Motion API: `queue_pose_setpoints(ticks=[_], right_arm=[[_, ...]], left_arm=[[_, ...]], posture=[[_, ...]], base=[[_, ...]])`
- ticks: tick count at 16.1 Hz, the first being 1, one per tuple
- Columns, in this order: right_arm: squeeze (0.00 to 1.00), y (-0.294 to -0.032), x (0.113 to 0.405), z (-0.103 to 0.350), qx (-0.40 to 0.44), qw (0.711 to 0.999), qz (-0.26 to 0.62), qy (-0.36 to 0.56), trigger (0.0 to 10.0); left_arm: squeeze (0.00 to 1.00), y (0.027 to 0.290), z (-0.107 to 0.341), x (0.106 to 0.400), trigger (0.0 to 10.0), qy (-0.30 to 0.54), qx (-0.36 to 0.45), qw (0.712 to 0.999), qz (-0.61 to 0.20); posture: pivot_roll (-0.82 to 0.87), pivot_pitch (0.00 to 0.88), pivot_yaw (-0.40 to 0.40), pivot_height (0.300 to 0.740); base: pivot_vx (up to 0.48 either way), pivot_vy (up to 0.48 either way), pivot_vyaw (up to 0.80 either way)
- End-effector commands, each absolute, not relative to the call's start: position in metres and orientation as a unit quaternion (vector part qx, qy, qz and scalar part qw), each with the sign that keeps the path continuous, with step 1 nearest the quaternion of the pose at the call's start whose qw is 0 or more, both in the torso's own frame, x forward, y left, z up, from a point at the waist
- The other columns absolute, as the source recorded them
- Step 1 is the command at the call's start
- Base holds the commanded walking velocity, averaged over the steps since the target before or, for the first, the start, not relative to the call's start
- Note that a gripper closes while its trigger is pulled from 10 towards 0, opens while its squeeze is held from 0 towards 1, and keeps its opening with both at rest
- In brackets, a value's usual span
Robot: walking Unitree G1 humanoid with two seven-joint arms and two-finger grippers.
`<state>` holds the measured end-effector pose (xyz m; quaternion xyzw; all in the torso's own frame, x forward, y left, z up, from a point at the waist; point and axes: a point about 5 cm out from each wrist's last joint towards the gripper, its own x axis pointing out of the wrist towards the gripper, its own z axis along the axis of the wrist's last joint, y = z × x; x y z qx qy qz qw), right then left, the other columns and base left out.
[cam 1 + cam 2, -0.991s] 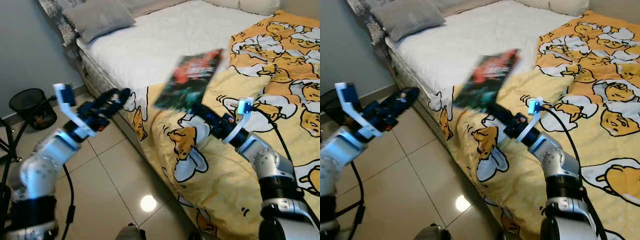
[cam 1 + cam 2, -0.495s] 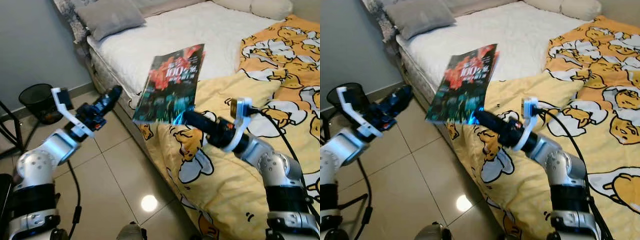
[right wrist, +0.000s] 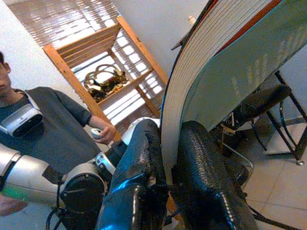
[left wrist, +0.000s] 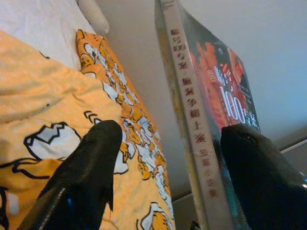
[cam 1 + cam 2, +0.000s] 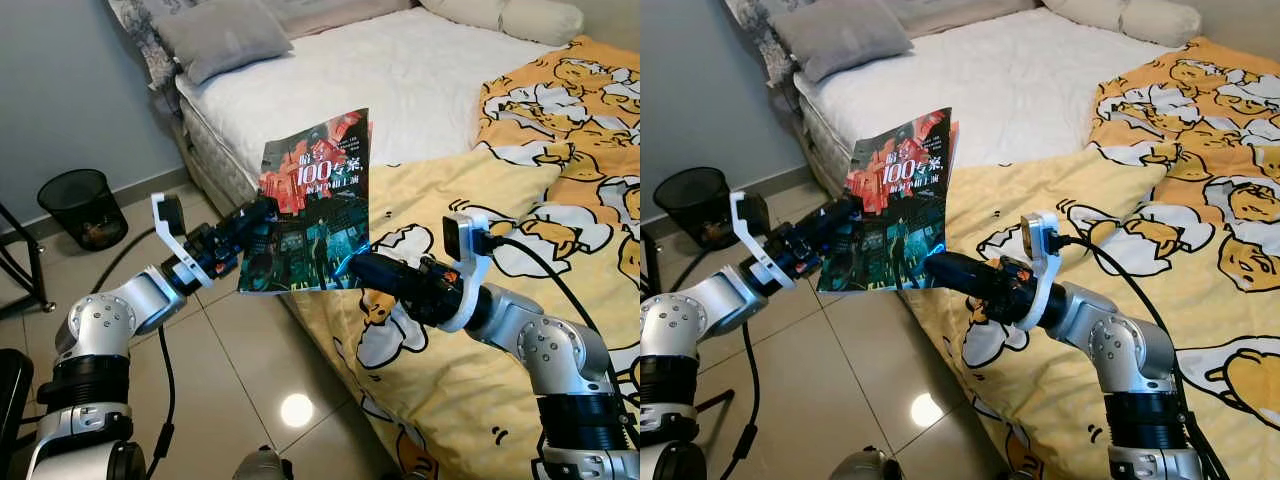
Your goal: Clean up the room
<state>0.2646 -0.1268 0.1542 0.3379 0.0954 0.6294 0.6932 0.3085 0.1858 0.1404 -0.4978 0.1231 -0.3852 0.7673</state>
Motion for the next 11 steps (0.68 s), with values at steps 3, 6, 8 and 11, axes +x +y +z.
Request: queue_pose_setpoints(ticks=[3,6,8,11], right_arm=[[0.0,-0.123,0.258,0.162,0.321,0.675,0.658,0.088,0.0],[0.0,-0.119,0.252,0.157,0.304,0.662,0.675,0.116,0.0],[0.0,-0.118,0.252,0.155,0.295,0.66,0.679,0.126,0.0],[0.0,-0.12,0.253,0.153,0.277,0.661,0.684,0.135,0.0]], left_arm=[[0.0,0.185,0.148,0.309,0.0,0.109,-0.512,0.746,-0.412],[0.0,0.174,0.15,0.298,0.0,0.134,-0.498,0.719,-0.466],[0.0,0.171,0.147,0.296,0.0,0.145,-0.491,0.716,-0.474],[0.0,0.17,0.147,0.293,0.0,0.169,-0.485,0.711,-0.48]], posture=[[0.04,0.0,0.063,0.74],[0.04,0.0,0.061,0.74],[0.04,0.0,0.064,0.74],[0.04,0.0,0.065,0.74]], base=[[0.0,0.0,0.0],[0.0,0.0,0.0],[0.0,0.0,0.0],[0.0,0.0,0.0]])
